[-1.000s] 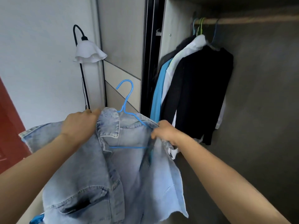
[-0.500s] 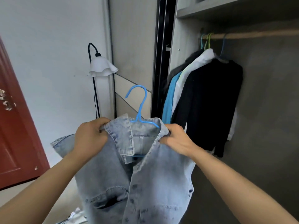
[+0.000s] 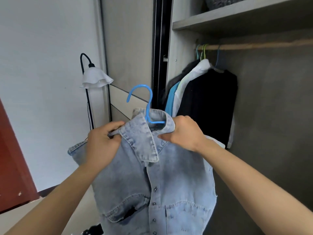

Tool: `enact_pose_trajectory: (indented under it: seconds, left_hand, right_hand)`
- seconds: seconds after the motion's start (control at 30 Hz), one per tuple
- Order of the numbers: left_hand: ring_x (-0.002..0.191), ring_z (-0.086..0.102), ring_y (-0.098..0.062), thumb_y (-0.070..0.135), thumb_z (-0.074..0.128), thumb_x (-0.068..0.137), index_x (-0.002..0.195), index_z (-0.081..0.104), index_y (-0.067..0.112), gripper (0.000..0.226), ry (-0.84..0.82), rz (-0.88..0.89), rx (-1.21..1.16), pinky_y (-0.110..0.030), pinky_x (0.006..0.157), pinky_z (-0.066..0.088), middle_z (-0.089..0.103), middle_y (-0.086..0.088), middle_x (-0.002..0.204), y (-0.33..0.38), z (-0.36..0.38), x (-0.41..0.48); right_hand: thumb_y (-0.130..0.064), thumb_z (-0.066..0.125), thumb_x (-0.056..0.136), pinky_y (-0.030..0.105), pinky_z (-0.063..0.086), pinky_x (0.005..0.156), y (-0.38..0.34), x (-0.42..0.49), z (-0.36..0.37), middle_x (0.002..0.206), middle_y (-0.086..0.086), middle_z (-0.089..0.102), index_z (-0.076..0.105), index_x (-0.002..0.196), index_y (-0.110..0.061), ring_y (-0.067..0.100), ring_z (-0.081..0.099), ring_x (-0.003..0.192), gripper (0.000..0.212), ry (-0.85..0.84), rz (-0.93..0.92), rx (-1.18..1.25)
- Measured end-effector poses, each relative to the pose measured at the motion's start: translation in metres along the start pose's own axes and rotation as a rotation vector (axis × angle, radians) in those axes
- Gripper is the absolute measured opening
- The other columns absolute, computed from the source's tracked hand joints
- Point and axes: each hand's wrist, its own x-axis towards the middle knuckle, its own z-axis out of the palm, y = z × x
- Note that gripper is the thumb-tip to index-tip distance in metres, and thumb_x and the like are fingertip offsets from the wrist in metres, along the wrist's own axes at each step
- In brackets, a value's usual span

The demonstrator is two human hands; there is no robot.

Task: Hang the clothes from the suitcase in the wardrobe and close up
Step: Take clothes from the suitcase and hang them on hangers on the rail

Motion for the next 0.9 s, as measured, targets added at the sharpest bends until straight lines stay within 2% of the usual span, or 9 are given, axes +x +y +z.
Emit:
enact_pose_trajectory:
  seconds: [0.1,0.23,0.37,0.43,0.5,0.57,0.67,0.8,0.9]
  left_hand:
    - [0.083,0.058,0.017,-0.014,0.056,0.078,0.104,0.069,0.031,0.053,0.006,0.093,0.007,-0.002,0.08,0.043,0.064,0.033,0.086,0.0,0.004,0.006]
    - [0.079,0.056,-0.008,-0.001,0.052,0.071,0.1,0.075,0.021,0.043,-0.035,0.324,0.281,-0.026,0.077,0.046,0.071,0.003,0.084,-0.029,-0.013,0.009]
    - [0.091,0.059,0.013,0.004,0.059,0.077,0.107,0.069,0.025,0.038,-0.263,0.167,0.061,-0.001,0.078,0.04,0.067,0.03,0.096,-0.025,-0.008,-0.008]
    - [0.093,0.062,0.009,0.015,0.068,0.086,0.115,0.065,0.027,0.032,-0.412,0.106,0.018,-0.005,0.08,0.043,0.068,0.019,0.101,-0.019,0.004,-0.01]
    - [0.084,0.066,-0.01,0.032,0.069,0.088,0.113,0.066,0.025,0.027,-0.413,0.087,0.103,-0.02,0.074,0.046,0.072,0.005,0.089,-0.02,0.015,-0.007]
    - [0.073,0.062,-0.01,0.027,0.068,0.089,0.104,0.067,0.019,0.017,-0.272,0.082,0.076,-0.025,0.069,0.044,0.07,0.005,0.08,-0.022,0.023,-0.005]
    - [0.06,0.054,0.002,0.014,0.068,0.088,0.09,0.061,0.026,0.014,-0.161,0.074,-0.077,-0.012,0.061,0.04,0.065,0.015,0.074,-0.026,0.03,-0.007]
    - [0.063,0.053,0.001,0.026,0.067,0.084,0.089,0.064,0.025,0.006,-0.419,0.03,-0.128,-0.019,0.062,0.041,0.066,0.012,0.076,-0.037,0.05,-0.02]
    - [0.067,0.055,-0.003,0.018,0.072,0.085,0.086,0.062,0.031,0.016,-0.562,0.036,-0.094,-0.021,0.066,0.043,0.066,0.007,0.081,-0.047,0.074,-0.038]
  right_hand:
    - [-0.046,0.08,0.071,0.032,0.049,0.059,0.0,0.0,-0.009,0.065,-0.005,0.062,0.057,0.061,-0.024,0.017,0.061,0.066,0.033,-0.036,0.039,0.014]
    - [-0.042,0.085,0.064,0.032,0.05,0.059,0.025,-0.014,-0.023,0.058,-0.008,0.061,0.061,0.057,-0.024,0.011,0.058,0.059,0.031,0.065,0.211,0.131]
    - [-0.042,0.086,0.063,0.032,0.049,0.06,0.028,-0.027,-0.018,0.064,-0.004,0.067,0.066,0.063,-0.02,0.016,0.065,0.064,0.03,0.15,0.322,0.158]
    - [-0.044,0.086,0.063,0.032,0.049,0.059,0.026,-0.029,-0.015,0.065,-0.003,0.068,0.066,0.067,-0.017,0.015,0.065,0.063,0.033,0.164,0.323,0.145]
    - [-0.048,0.086,0.061,0.033,0.047,0.057,0.024,-0.032,-0.017,0.065,-0.003,0.065,0.064,0.069,-0.016,0.011,0.058,0.058,0.039,0.155,0.269,0.164]
    - [-0.045,0.088,0.057,0.035,0.05,0.064,0.022,-0.039,-0.024,0.072,-0.006,0.064,0.064,0.081,-0.018,0.007,0.056,0.063,0.043,0.007,0.144,0.257]
    - [-0.025,0.085,0.061,0.036,0.048,0.076,0.02,-0.052,-0.04,0.089,-0.002,0.066,0.062,0.1,-0.011,0.012,0.061,0.08,0.047,-0.357,0.125,0.441]
    - [-0.011,0.069,0.073,0.035,0.053,0.076,0.022,-0.07,-0.041,0.107,0.015,0.071,0.063,0.114,-0.01,0.029,0.069,0.098,0.041,-0.673,0.365,0.682]
    - [-0.009,0.068,0.076,0.029,0.056,0.064,0.018,-0.09,-0.013,0.091,0.009,0.074,0.072,0.094,-0.011,0.026,0.072,0.086,0.019,-0.742,0.414,0.574]
